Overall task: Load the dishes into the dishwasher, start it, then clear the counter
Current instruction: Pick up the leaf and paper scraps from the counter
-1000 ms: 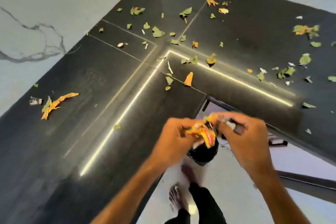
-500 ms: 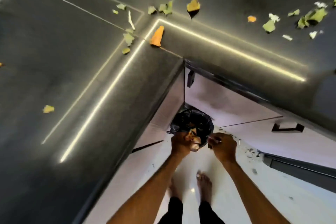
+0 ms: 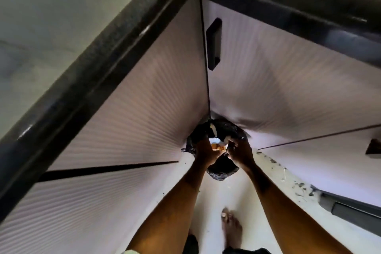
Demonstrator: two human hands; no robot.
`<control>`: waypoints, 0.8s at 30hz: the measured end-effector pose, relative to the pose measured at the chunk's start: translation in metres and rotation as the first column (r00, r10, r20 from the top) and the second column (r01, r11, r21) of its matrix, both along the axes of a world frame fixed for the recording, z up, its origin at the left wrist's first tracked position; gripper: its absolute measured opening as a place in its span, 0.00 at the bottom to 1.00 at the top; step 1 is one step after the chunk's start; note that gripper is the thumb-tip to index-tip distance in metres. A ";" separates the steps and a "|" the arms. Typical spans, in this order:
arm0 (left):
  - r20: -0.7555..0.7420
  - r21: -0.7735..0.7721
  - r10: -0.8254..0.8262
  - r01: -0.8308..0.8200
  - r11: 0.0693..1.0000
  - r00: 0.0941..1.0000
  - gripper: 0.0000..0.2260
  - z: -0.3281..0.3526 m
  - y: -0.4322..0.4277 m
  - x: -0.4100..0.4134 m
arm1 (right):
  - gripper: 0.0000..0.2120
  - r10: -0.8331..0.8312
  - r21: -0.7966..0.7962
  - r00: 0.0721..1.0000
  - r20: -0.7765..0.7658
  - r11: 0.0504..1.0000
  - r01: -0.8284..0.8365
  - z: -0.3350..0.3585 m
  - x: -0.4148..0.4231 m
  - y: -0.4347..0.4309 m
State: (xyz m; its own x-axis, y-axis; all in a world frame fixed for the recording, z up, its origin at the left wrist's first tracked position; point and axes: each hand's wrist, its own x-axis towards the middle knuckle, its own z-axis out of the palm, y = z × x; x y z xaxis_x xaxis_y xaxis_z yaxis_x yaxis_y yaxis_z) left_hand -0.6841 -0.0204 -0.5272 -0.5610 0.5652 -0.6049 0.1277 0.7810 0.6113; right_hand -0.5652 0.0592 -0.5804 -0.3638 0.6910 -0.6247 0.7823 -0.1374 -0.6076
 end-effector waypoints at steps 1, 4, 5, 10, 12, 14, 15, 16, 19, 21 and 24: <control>-0.003 -0.012 -0.017 0.017 1.000 1.000 0.27 0.007 -0.001 0.000 | 0.20 -0.027 -0.031 1.000 0.001 0.999 0.027 -0.014 0.005 0.001; -0.055 -0.039 -0.086 0.084 0.996 0.995 0.31 0.037 -0.005 0.001 | 0.26 -0.073 -0.070 0.997 0.001 0.995 0.073 -0.042 0.025 0.002; -0.052 -0.052 -0.090 0.088 0.995 0.995 0.32 0.043 -0.006 0.002 | 0.27 -0.096 -0.089 0.995 -0.012 0.992 0.095 -0.041 0.031 0.001; -0.078 -0.099 -0.089 0.081 0.992 0.993 0.18 0.106 -0.019 0.015 | 0.21 -0.291 -0.198 0.952 -0.093 0.943 0.269 0.075 0.038 -0.017; -0.076 -0.090 -0.121 0.114 0.989 0.990 0.16 0.140 -0.025 0.021 | 0.18 -0.365 -0.250 0.922 -0.133 0.912 0.325 0.126 0.035 -0.028; -0.067 -0.070 -0.148 0.143 0.987 0.987 0.17 0.180 -0.031 0.028 | 0.20 -0.416 -0.283 0.889 -0.189 0.890 0.357 0.172 0.033 -0.037; -0.079 -0.047 -0.165 0.162 0.986 0.983 0.18 0.204 -0.034 0.031 | 0.21 -0.437 -0.286 0.873 -0.215 0.883 0.371 0.197 0.031 -0.041; -0.093 -0.019 -0.180 0.179 0.984 0.979 0.17 0.228 -0.036 0.032 | 0.21 -0.453 -0.278 0.862 -0.230 0.879 0.388 0.223 0.029 -0.044; -0.134 0.089 -0.218 0.231 0.969 0.967 0.14 0.306 -0.047 0.033 | 0.17 -0.442 -0.216 0.846 -0.298 0.894 0.392 0.314 0.020 -0.056; -0.205 0.161 -0.237 0.271 0.949 0.950 0.15 0.357 -0.057 0.032 | 0.17 -0.361 -0.144 0.860 -0.361 0.932 0.332 0.374 0.017 -0.063; -0.310 0.246 -0.261 0.343 0.907 0.914 0.18 0.424 -0.072 0.028 | 0.18 -0.197 0.019 0.900 -0.389 0.975 0.221 0.450 0.013 -0.069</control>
